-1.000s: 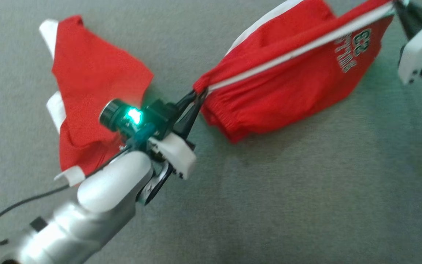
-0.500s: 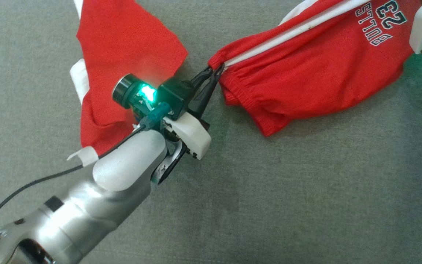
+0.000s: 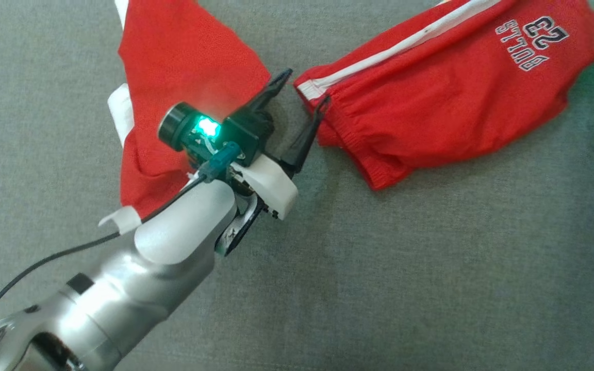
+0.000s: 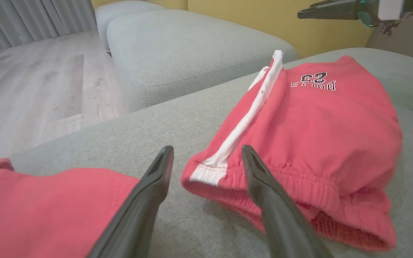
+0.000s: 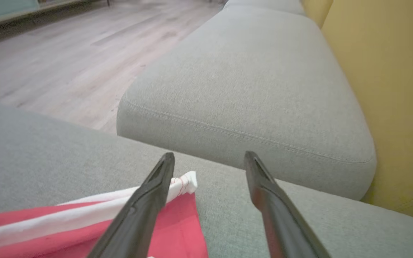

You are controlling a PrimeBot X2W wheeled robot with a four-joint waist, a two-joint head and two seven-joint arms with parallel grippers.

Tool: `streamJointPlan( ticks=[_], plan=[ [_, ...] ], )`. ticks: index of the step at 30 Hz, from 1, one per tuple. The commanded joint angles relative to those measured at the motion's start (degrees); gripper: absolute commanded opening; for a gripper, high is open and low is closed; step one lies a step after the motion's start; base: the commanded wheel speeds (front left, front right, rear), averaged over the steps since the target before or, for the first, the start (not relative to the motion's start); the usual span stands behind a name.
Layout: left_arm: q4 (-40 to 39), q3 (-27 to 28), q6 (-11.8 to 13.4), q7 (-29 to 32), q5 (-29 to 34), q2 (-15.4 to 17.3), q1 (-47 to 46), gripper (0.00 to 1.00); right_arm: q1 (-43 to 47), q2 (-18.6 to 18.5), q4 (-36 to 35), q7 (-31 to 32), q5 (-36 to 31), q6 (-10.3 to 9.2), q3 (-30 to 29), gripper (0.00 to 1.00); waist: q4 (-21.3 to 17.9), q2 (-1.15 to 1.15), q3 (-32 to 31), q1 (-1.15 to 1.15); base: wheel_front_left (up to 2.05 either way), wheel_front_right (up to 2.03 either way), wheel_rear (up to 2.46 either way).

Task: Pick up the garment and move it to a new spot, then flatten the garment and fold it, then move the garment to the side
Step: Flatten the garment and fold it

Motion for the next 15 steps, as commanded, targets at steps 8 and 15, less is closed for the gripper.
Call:
streamJointPlan(
  ticks=[8,15],
  plan=[
    [-2.78,5.44,4.35,-3.46,-1.15,4.31,0.93,1.0,3.9,1.93,-1.97,-9.78,5.92,-0.05,-2.11,1.0,-2.89,0.0,-7.14,0.0,0.0,0.0,0.0],
    [-7.31,11.88,9.32,-6.36,-2.71,7.9,7.83,1.0,13.25,4.56,-8.92,-13.05,9.3,-0.05,-6.9,1.0,-5.85,0.0,-15.25,0.0,0.0,0.0,0.0]
  ],
)
